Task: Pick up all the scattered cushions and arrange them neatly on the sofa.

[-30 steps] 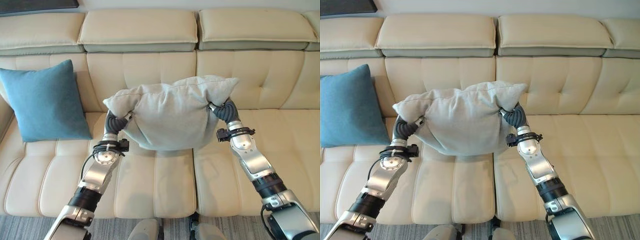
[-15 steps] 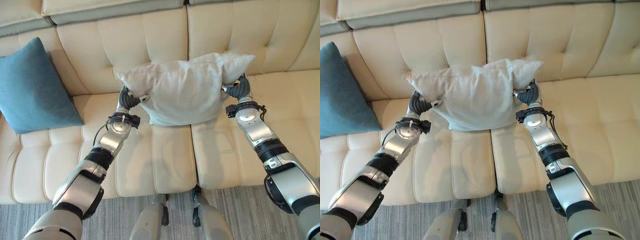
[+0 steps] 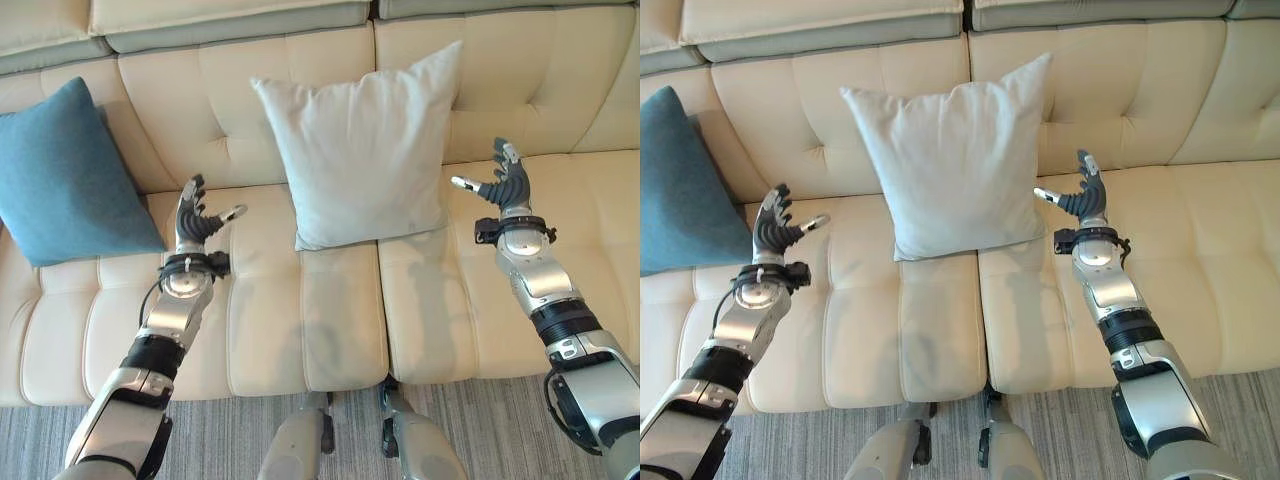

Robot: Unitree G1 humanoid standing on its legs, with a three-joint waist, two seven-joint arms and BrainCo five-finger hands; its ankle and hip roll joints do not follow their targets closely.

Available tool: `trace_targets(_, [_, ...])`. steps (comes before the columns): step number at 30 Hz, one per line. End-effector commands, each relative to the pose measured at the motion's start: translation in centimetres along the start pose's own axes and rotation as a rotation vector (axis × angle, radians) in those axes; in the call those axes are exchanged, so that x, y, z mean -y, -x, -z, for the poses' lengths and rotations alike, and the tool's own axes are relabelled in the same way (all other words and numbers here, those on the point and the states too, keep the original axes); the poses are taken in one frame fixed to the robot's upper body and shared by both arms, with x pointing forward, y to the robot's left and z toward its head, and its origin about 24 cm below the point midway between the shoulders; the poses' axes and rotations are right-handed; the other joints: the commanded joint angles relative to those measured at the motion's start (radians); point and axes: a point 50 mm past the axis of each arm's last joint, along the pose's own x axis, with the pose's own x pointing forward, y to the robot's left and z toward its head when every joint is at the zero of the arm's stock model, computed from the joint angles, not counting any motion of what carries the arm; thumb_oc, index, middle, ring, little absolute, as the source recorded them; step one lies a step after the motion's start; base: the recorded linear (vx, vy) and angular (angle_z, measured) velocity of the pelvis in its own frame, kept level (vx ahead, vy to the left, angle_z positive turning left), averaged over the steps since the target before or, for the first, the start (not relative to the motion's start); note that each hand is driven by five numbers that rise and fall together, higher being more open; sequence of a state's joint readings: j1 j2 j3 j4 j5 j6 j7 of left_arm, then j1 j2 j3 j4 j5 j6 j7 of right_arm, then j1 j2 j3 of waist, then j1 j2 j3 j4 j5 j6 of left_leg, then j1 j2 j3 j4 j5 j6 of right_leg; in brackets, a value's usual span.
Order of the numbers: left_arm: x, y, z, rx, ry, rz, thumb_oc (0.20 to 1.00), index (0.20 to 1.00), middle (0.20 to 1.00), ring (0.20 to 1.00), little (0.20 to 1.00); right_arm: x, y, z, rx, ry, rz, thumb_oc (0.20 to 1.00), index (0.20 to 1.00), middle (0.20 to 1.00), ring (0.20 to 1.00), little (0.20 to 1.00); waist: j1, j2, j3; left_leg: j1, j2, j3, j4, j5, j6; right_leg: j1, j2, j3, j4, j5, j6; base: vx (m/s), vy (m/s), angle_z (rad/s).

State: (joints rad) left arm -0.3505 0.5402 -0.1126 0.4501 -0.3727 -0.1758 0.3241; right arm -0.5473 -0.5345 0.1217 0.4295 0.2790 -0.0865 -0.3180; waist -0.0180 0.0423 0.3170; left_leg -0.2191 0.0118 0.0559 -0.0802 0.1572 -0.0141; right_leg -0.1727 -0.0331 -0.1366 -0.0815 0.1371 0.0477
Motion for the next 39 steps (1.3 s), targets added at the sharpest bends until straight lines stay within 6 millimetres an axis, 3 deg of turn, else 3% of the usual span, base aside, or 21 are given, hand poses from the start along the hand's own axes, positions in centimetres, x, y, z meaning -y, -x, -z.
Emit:
trace_targets(1, [-1.1, 1.9, 1.6, -0.021, 0.002, 0.001, 1.0, 1.0, 1.0, 1.0, 1.0, 1.8, 2.8, 1.5, 0.023, 0.076, -0.012, 1.0, 1.0, 1.0, 1.0, 1.0, -0.003, -0.02, -0.079, 0.054, -0.005, 0.029, -0.007, -0.108, -0.059, -0.04, -0.043, -0.001, 0.06, -0.081, 0.069, 0.03, 0.029, 0.05])
trace_targets(5, [-3.4, 6.9, 6.4, -0.215, -0.075, 0.046, 1.0, 1.0, 1.0, 1.0, 1.0, 4.7, 8.8, 6.6, -0.169, 0.199, -0.065, 1.0, 1.0, 1.0, 1.0, 1.0, -0.019, -0.039, -0.092, 0.083, -0.003, 0.032, -0.007, -0.122, -0.05, -0.007, -0.044, -0.007, 0.052, -0.084, 0.073, 0.01, 0.028, 0.0])
trace_targets(9, [-5.5, 12.9, 11.3, -0.479, -0.154, 0.094, 1.0, 1.0, 1.0, 1.0, 1.0, 6.3, 15.5, 12.0, -0.455, 0.299, -0.163, 1.0, 1.0, 1.0, 1.0, 1.0, -0.03, -0.063, -0.12, 0.142, -0.002, 0.042, -0.007, -0.142, -0.04, 0.046, -0.047, 0.002, 0.043, -0.084, 0.084, 0.0, 0.072, -0.06])
trace_targets(14, [-7.4, 17.6, 14.2, -0.669, -0.303, 0.167, 1.0, 1.0, 1.0, 1.0, 1.0, 6.8, 20.2, 15.5, -0.669, 0.415, -0.292, 1.0, 1.0, 1.0, 1.0, 1.0, -0.043, -0.083, -0.145, 0.187, -0.007, 0.065, -0.005, -0.157, -0.026, 0.055, -0.047, 0.045, 0.035, -0.049, 0.104, -0.1, 0.117, -0.27])
trace_targets(17, [-7.8, 16.6, 13.7, -0.635, -0.35, 0.166, 1.0, 1.0, 1.0, 1.0, 1.0, 5.9, 20.3, 16.0, -0.683, 0.419, -0.328, 1.0, 1.0, 1.0, 1.0, 1.0, -0.044, -0.088, -0.118, 0.175, -0.005, 0.07, -0.007, -0.14, -0.011, -0.004, -0.037, 0.086, 0.127, -0.047, 0.124, -0.34, 0.088, -0.33])
trace_targets(18, [-7.7, 15.4, 13.1, -0.593, -0.345, 0.143, 1.0, 1.0, 1.0, 1.0, 1.0, 5.2, 20.2, 16.0, -0.674, 0.389, -0.323, 1.0, 1.0, 1.0, 1.0, 1.0, -0.034, -0.085, -0.086, 0.153, 0.009, 0.068, 0.007, -0.116, -0.005, -0.029, -0.016, 0.104, 0.274, -0.121, 0.121, -0.54, 0.045, -0.39])
trace_targets(21, [-7.8, 14.7, 12.7, -0.568, -0.339, 0.112, 1.0, 1.0, 1.0, 1.0, 1.0, 4.7, 20.5, 16.2, -0.686, 0.338, -0.298, 1.0, 1.0, 1.0, 1.0, 1.0, -0.004, -0.073, -0.084, 0.104, 0.028, 0.064, 0.026, -0.084, 0.003, 0.005, -0.019, 0.08, 0.517, -0.204, 0.085, -0.41, -0.037, -0.13])
trace_targets(23, [-8.0, 15.1, 12.9, -0.584, -0.341, 0.087, 1.0, 1.0, 1.0, 1.0, 1.0, 4.9, 20.5, 16.4, -0.692, 0.337, -0.265, 1.0, 1.0, 1.0, 1.0, 1.0, 0.016, -0.078, -0.095, 0.075, 0.032, 0.06, 0.025, -0.057, -0.004, 0.043, -0.022, 0.087, 0.594, -0.177, 0.091, -0.28, -0.109, 0.11])
trace_targets(24, [-8.0, 15.1, 12.9, -0.584, -0.341, 0.087, 1.0, 1.0, 1.0, 1.0, 1.0, 4.9, 20.5, 16.4, -0.692, 0.337, -0.265, 1.0, 1.0, 1.0, 1.0, 1.0, 0.017, -0.075, -0.098, 0.07, 0.036, 0.06, 0.026, -0.056, -0.005, 0.039, -0.018, 0.087, 0.591, -0.172, 0.091, -0.28, -0.2, 0.08])
trace_targets(25, [-7.2, 14.8, 12.8, -0.562, -0.309, 0.09, 1.0, 1.0, 1.0, 1.0, 1.0, 4.5, 19.9, 16.2, -0.675, 0.313, -0.256, 1.0, 1.0, 1.0, 1.0, 1.0, 0.042, -0.087, -0.106, 0.03, 0.035, 0.051, 0.022, -0.018, -0.029, 0.133, -0.011, 0.073, 0.432, -0.257, 0.068, -0.17, -0.146, -0.08])
trace_targets(26, [-7.2, 14.8, 12.8, -0.562, -0.309, 0.09, 1.0, 1.0, 1.0, 1.0, 1.0, 4.5, 19.9, 16.2, -0.675, 0.313, -0.256, 1.0, 1.0, 1.0, 1.0, 1.0, 0.041, -0.086, -0.106, 0.03, 0.036, 0.05, 0.022, -0.018, -0.029, 0.136, -0.01, 0.072, 0.426, -0.254, 0.068, -0.25, -0.219, -0.08])
trace_targets(28, [-6.6, 14.9, 13.2, -0.573, -0.281, 0.082, 1.0, 1.0, 1.0, 1.0, 1.0, 4.3, 19.4, 16.2, -0.675, 0.294, -0.24, 1.0, 1.0, 1.0, 1.0, 1.0, 0.061, -0.079, -0.121, -0.022, 0.054, 0.046, 0.012, 0.027, -0.055, 0.184, 0.031, 0.086, 0.279, -0.326, 0.03, -0.22, -0.155, 0.0])
trace_targets(30, [-5.9, 14.6, 13.1, -0.562, -0.26, 0.077, 1.0, 1.0, 1.0, 1.0, 1.0, 4.6, 18.8, 16.2, -0.671, 0.314, -0.233, 1.0, 1.0, 1.0, 1.0, 1.0, 0.063, -0.067, -0.108, -0.061, 0.066, 0.037, 0.006, 0.068, -0.091, 0.182, 0.055, 0.08, 0.205, -0.309, 0.017, -0.35, -0.143, 0.05])
trace_targets(32, [-5.2, 14.3, 13.1, -0.552, -0.25, 0.094, 1.0, 1.0, 1.0, 1.0, 1.0, 4.7, 18.3, 16.2, -0.672, 0.335, -0.232, 1.0, 1.0, 1.0, 1.0, 1.0, 0.062, -0.066, -0.09, -0.066, 0.049, 0.016, 0.022, 0.035, -0.09, 0.153, 0.046, 0.071, 0.184, -0.272, 0.019, -0.4, -0.069, 0.14])
trace_targets(36, [-4.8, 14.3, 12.9, -0.541, -0.243, 0.124, 1.0, 1.0, 1.0, 1.0, 1.0, 5.0, 18.4, 16.0, -0.668, 0.33, -0.228, 1.0, 1.0, 1.0, 1.0, 1.0, 0.027, -0.1, -0.086, -0.015, 0.005, -0.02, 0.182, -0.124, -0.055, 0.122, -0.01, 0.051, 0.131, -0.195, 0.037, -0.3, -0.034, 0.04])
trace_targets(37, [-4.8, 14.3, 12.9, -0.54, -0.243, 0.124, 1.0, 1.0, 1.0, 1.0, 1.0, 5.0, 18.4, 16.0, -0.668, 0.33, -0.228, 1.0, 1.0, 1.0, 1.0, 1.0, 0.026, -0.1, -0.088, -0.019, 0.005, -0.021, 0.182, -0.121, -0.055, 0.118, -0.01, 0.05, 0.129, -0.193, 0.036, -0.19, -0.011, 0.11])
trace_targets(38, [-4.7, 14.6, 13.0, -0.548, -0.217, 0.122, 1.0, 1.0, 1.0, 1.0, 1.0, 5.0, 18.2, 15.9, -0.659, 0.326, -0.238, 1.0, 1.0, 1.0, 1.0, 1.0, 0.021, -0.111, -0.088, 0.04, -0.028, -0.057, 0.246, -0.218, -0.048, 0.107, -0.02, 0.074, 0.109, -0.171, 0.037, -0.14, -0.01, 0.16])
trace_targets(39, [-4.7, 14.6, 13.0, -0.547, -0.217, 0.122, 1.0, 1.0, 1.0, 1.0, 1.0, 4.9, 18.2, 15.9, -0.659, 0.325, -0.238, 1.0, 1.0, 1.0, 1.0, 1.0, 0.02, -0.111, -0.091, 0.037, -0.029, -0.058, 0.244, -0.215, -0.048, 0.104, -0.02, 0.073, 0.107, -0.168, 0.037, -0.19, 0.005, -0.02])
